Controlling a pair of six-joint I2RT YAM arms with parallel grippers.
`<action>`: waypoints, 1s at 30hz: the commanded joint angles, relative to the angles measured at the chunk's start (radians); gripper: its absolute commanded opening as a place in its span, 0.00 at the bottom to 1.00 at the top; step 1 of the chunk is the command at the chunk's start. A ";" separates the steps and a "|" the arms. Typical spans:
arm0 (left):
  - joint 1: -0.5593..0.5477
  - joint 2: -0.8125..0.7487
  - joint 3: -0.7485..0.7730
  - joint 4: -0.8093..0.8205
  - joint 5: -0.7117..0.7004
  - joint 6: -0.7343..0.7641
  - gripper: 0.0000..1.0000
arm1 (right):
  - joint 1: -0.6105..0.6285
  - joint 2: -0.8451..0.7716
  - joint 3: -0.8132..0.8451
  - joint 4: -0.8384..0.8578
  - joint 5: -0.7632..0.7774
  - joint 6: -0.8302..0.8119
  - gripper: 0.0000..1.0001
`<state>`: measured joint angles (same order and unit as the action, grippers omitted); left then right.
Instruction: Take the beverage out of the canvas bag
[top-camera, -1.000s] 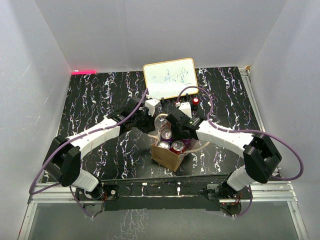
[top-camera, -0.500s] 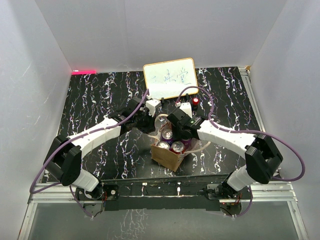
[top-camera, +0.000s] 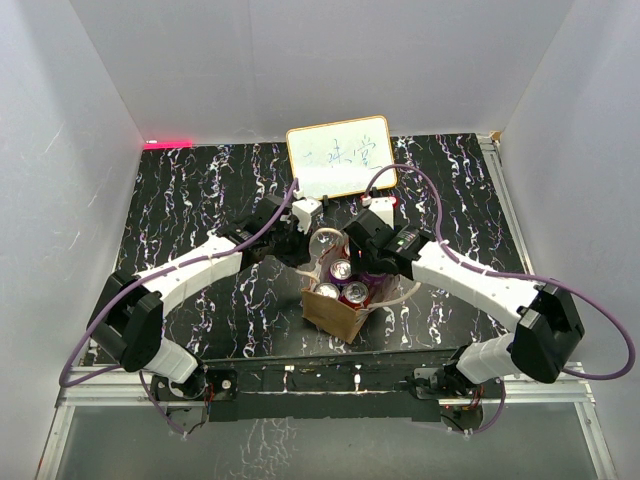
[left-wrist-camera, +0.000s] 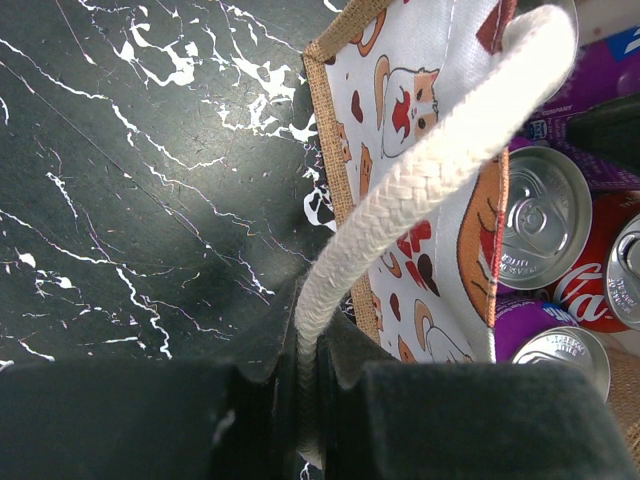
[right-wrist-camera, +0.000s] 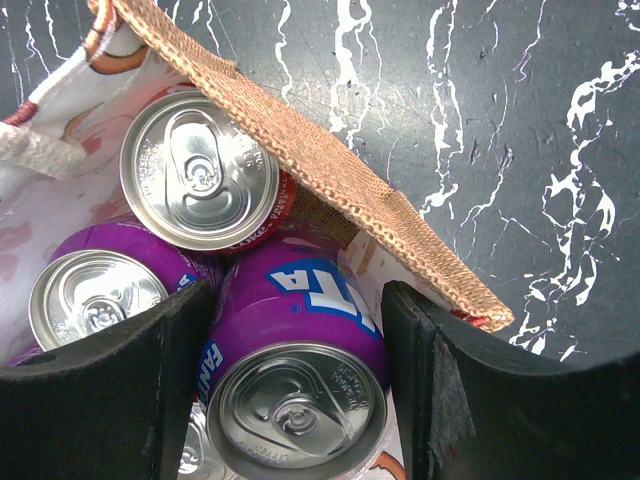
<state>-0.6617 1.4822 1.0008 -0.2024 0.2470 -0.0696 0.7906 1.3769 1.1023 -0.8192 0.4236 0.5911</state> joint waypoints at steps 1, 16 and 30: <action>-0.010 -0.005 0.030 -0.022 0.006 0.012 0.00 | 0.000 -0.081 0.103 0.045 0.018 -0.034 0.13; -0.012 -0.009 0.034 -0.025 0.012 0.010 0.00 | 0.001 -0.067 0.285 -0.016 0.023 -0.152 0.07; -0.012 -0.023 0.034 -0.028 0.011 0.010 0.00 | -0.005 0.013 0.526 -0.110 0.171 -0.243 0.07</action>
<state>-0.6636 1.4822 1.0019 -0.2031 0.2466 -0.0696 0.7906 1.3911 1.5173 -0.9573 0.4747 0.3912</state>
